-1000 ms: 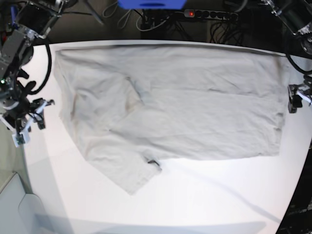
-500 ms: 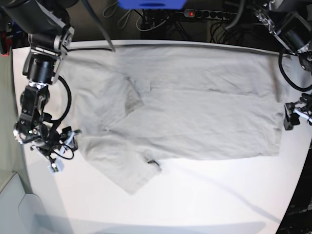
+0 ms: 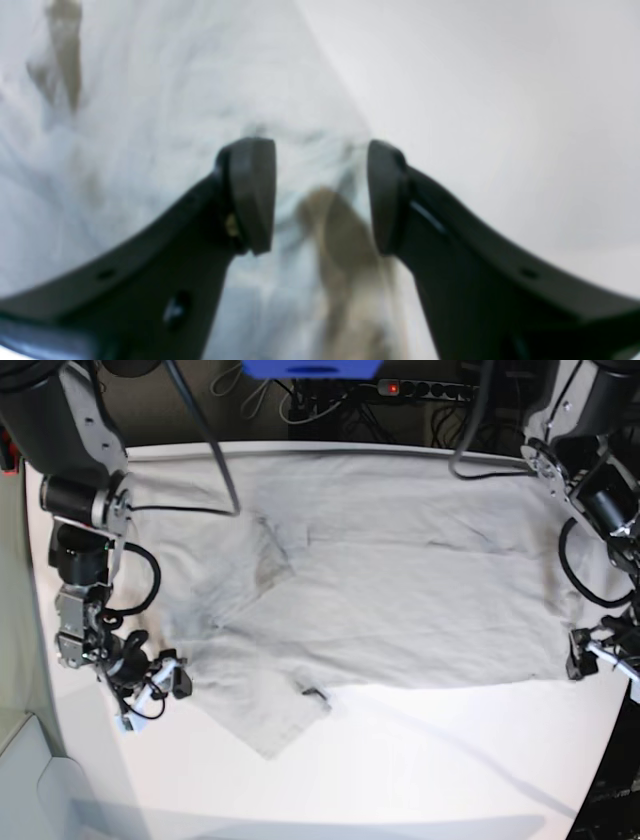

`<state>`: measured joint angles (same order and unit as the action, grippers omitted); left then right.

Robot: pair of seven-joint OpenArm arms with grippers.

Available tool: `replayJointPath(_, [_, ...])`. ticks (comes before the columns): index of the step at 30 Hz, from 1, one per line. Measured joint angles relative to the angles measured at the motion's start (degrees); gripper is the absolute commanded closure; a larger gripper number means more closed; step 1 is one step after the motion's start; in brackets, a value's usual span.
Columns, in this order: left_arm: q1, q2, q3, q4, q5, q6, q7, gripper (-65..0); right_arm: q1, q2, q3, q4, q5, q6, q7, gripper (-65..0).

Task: Layout the t-shirt on the table in an organized manner, then fold the t-shirt properly
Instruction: 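Move both grippers down to the t-shirt's hem side edges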

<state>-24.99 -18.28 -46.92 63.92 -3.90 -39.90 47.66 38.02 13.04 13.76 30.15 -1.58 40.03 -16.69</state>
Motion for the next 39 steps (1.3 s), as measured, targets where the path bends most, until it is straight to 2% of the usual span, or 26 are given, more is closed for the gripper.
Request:
replayJointPath(4, [0.4, 0.1, 0.3, -0.3, -0.1, 0.0, 0.0, -64.1, 0.9, 1.9, 0.0, -3.8, 0.1, 0.0, 4.4, -30.2])
replayJointPath(7, [0.3, 0.1, 0.2, -0.5, 0.0, 0.0, 0.0, -64.1, 0.3, 2.7, 0.0, -4.5, -0.1, 0.0, 5.0, -30.2])
replayJointPath(13, [0.3, 0.1, 0.2, -0.5, 0.0, 0.0, 0.1, -64.1, -1.3, 2.2, 0.0, -4.5, 0.0, 0.0, 5.4, -30.2])
replayJointPath(19, [1.4, 0.1, 0.0, -0.1, -0.3, 0.0, -0.1, -64.1, -1.5, 1.3, -9.5, -4.3, 0.4, -0.2, 7.1, -29.9])
replayJointPath(23, [2.4, 0.1, -0.2, -0.1, 0.2, 0.0, 0.2, -64.1, -2.5, 1.4, -11.3, -3.9, 1.3, -0.2, 8.1, -29.4])
replayJointPath(26, [2.6, 0.0, -0.2, -0.1, -0.2, 0.0, -0.1, -64.1, -2.8, 1.4, -11.4, -3.9, 1.7, -0.2, 8.8, -24.4])
replayJointPath(33, [2.7, 0.0, -0.1, -0.1, -0.2, 0.0, -0.1, -64.3, -2.8, 1.6, -11.2, -3.8, 1.6, -0.2, 8.2, -3.1])
replayJointPath(35, [2.7, -0.2, 0.2, -0.4, -0.1, 0.0, -0.2, -64.3, -2.8, 1.6, -11.2, -3.8, 1.6, -0.2, 8.2, 0.0])
replayJointPath(37, [2.7, -0.5, 0.2, -0.6, -0.1, 0.0, -0.2, -64.3, -2.8, 1.6, -11.2, -3.8, 1.6, -0.2, 8.2, 0.0])
replayJointPath(39, [2.0, -1.0, 0.9, -1.1, 1.0, 0.1, -2.8, -64.3, -2.8, 1.6, -11.2, -3.8, 1.6, -0.2, 8.2, 0.0])
